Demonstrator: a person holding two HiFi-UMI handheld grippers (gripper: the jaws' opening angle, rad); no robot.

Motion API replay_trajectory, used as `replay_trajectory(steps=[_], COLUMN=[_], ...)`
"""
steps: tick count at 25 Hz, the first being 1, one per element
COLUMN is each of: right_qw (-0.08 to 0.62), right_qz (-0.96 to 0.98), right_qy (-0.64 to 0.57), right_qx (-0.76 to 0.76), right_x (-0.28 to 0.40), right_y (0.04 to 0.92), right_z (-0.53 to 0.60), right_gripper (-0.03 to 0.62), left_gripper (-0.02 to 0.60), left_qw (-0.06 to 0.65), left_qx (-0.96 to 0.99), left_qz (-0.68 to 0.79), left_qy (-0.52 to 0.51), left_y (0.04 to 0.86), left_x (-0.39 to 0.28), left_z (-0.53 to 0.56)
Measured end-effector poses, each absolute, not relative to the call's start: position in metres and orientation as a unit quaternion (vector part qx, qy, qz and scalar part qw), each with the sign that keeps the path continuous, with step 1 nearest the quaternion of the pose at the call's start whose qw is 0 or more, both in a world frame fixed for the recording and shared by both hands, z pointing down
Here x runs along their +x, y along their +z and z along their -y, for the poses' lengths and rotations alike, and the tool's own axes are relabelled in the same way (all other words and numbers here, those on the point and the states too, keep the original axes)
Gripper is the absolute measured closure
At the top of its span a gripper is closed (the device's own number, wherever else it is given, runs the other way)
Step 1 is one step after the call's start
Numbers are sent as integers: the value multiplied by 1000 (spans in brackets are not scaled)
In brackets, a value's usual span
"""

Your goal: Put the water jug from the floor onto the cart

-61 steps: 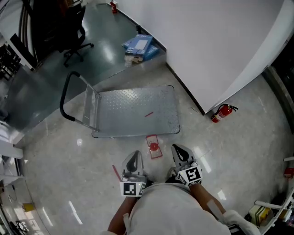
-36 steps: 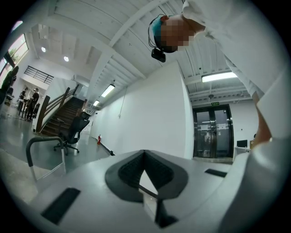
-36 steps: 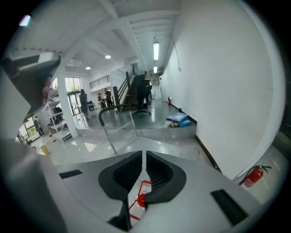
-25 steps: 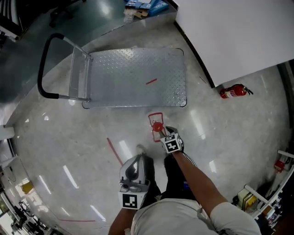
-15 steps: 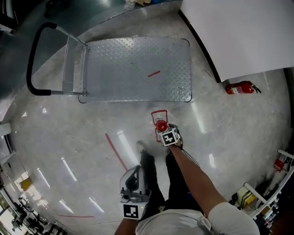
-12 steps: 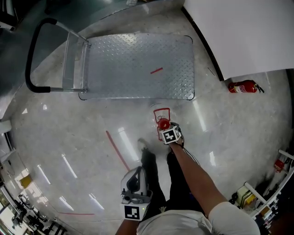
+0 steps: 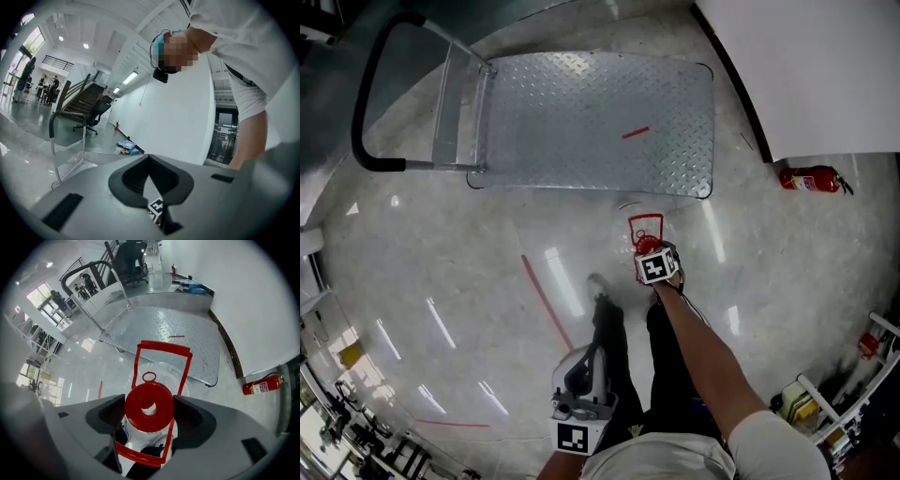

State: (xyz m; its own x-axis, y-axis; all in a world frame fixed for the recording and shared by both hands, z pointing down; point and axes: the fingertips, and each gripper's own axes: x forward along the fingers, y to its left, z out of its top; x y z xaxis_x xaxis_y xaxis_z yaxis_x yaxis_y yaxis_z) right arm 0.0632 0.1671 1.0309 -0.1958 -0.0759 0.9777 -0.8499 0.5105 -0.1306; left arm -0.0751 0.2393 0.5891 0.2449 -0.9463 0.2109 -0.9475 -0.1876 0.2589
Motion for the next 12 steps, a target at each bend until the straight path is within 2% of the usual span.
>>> replay_trajectory(steps=[12], right_qw=[541], right_qz=[681], right_qy=[344], right_qx=[354], right_x=[63], right_y=[1039], right_z=[-167], right_gripper=[287], left_gripper=[578], left_qw=[173], left_qx=[765], left_qz=[620], left_qy=[6], left_y=[599], left_x=[-91], left_z=[-245])
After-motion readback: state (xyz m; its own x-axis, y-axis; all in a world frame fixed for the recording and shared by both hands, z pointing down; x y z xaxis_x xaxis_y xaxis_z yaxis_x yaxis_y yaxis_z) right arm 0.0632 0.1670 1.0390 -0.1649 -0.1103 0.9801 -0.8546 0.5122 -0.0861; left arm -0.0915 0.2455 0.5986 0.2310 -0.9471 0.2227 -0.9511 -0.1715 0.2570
